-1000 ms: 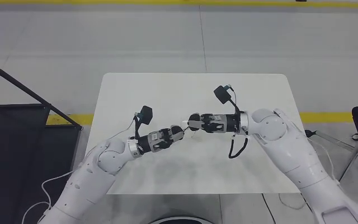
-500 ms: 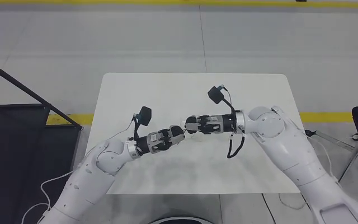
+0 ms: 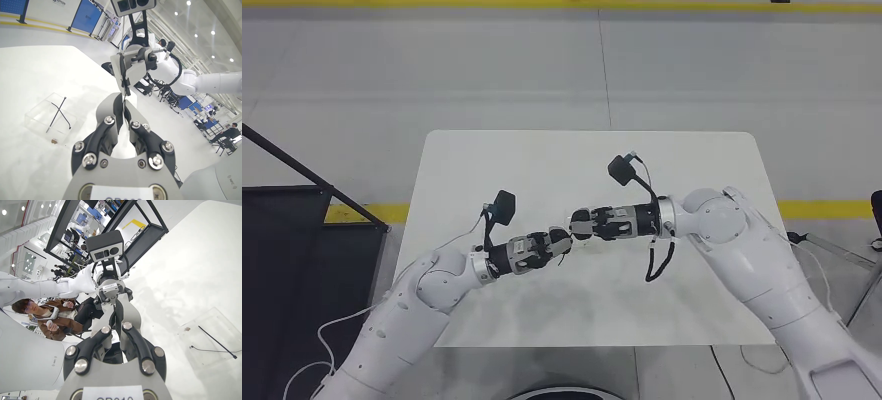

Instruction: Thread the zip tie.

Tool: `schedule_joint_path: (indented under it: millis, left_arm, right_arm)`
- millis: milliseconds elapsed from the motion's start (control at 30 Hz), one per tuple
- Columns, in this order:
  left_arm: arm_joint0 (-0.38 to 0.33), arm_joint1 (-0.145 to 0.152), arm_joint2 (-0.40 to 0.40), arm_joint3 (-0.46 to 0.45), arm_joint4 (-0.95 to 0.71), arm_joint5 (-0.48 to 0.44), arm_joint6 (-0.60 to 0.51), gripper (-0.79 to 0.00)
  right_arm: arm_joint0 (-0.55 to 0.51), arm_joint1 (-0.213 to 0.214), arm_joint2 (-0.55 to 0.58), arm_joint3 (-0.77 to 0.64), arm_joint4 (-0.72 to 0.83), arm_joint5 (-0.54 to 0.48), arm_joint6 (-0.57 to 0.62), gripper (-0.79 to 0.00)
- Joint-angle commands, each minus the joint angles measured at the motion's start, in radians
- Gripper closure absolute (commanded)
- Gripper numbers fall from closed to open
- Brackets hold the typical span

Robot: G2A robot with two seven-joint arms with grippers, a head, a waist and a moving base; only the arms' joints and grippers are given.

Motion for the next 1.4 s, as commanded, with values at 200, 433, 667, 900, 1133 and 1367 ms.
schedule_joint_path:
  millis: [200, 433, 667, 900, 1133, 1367]
  left_arm:
    - [-0.003, -0.003, 0.001, 0.005, 0.001, 0.001, -0.002, 0.0]
    - [-0.005, -0.006, -0.019, 0.011, -0.002, 0.015, 0.047, 0.0]
    - [0.001, -0.007, -0.049, 0.006, -0.039, 0.003, 0.088, 0.0]
    - [0.005, -0.012, -0.059, 0.001, -0.06, 0.001, 0.137, 0.0]
    - [0.009, -0.013, -0.059, -0.003, -0.06, 0.011, 0.14, 0.0]
    - [0.016, -0.025, -0.037, -0.03, -0.031, 0.084, 0.17, 0.0]
  right_arm:
    - [0.001, -0.006, 0.004, 0.007, 0.0, 0.001, 0.005, 0.0]
    - [-0.014, -0.004, 0.031, 0.019, 0.013, -0.026, -0.008, -0.785]
    - [-0.063, 0.009, 0.067, 0.007, 0.028, -0.067, 0.013, -0.785]
    - [-0.093, 0.011, 0.066, -0.015, -0.012, -0.082, 0.002, -0.785]
    - [-0.101, 0.011, 0.065, -0.026, -0.025, -0.074, -0.014, -0.785]
    - [-0.133, 0.006, 0.069, -0.067, -0.154, -0.08, -0.13, -0.6]
